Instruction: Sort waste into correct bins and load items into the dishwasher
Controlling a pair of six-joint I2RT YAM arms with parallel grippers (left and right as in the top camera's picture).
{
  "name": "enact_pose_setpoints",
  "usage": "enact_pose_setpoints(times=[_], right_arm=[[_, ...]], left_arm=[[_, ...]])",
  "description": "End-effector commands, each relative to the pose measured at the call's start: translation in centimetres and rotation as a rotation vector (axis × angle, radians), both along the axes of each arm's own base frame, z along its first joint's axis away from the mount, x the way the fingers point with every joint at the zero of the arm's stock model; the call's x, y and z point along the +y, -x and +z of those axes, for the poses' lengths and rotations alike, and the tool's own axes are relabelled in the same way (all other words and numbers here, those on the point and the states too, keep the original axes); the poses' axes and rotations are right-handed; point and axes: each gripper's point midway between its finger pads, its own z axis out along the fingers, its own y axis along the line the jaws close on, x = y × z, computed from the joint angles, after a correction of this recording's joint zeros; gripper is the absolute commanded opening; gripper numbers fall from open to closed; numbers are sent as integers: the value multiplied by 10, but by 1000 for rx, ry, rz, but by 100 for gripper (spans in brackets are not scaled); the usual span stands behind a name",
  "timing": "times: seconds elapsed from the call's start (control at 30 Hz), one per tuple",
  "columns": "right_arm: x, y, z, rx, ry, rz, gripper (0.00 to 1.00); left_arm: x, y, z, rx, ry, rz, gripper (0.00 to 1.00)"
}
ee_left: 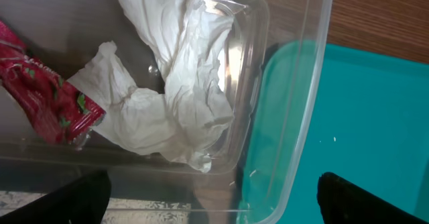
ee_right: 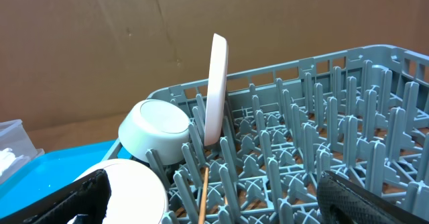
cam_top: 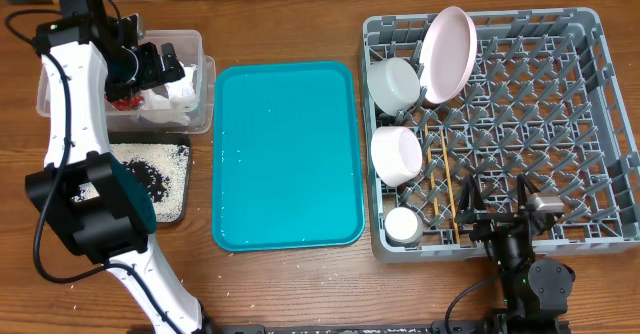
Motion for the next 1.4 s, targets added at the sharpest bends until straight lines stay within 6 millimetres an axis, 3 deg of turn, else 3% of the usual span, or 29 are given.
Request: enact_pose_setpoints(times=[0.0, 0.13, 0.27, 0.37, 0.57, 0.83, 1.0, 1.07, 1.3, 1.37], right_arm=[[-2, 0, -2, -4, 4, -12, 100], [-2, 0, -2, -4, 4, -12, 100], [-2, 0, -2, -4, 4, -12, 100], [-2, 0, -2, -4, 4, -12, 100], [-2, 0, -2, -4, 4, -12, 100], [-2, 0, -2, -4, 4, -12, 100], [-2, 0, -2, -4, 4, -12, 100], [-2, 0, -2, -4, 4, -12, 100], [-2, 0, -2, -4, 4, -12, 100], [-2, 0, -2, -4, 4, -12, 100]], left_arm=[[-15, -1, 75, -174, -76, -37, 100], [-72, -8, 151, -486, -245, -340, 100], [-95, 9, 178, -718, -296, -330, 100], [-93, 38, 165, -802, -262, -246, 100], [-94, 125, 114, -976, -296, -204, 100], [-88, 189, 59, -1198, -388, -124, 100], [-87, 206, 34, -1215, -404, -107, 100], [-85, 210, 34, -1212, -415, -96, 100], [-80, 225, 3, -1086, -417, -85, 100], [-79, 226, 16, -1140, -431, -71, 100]])
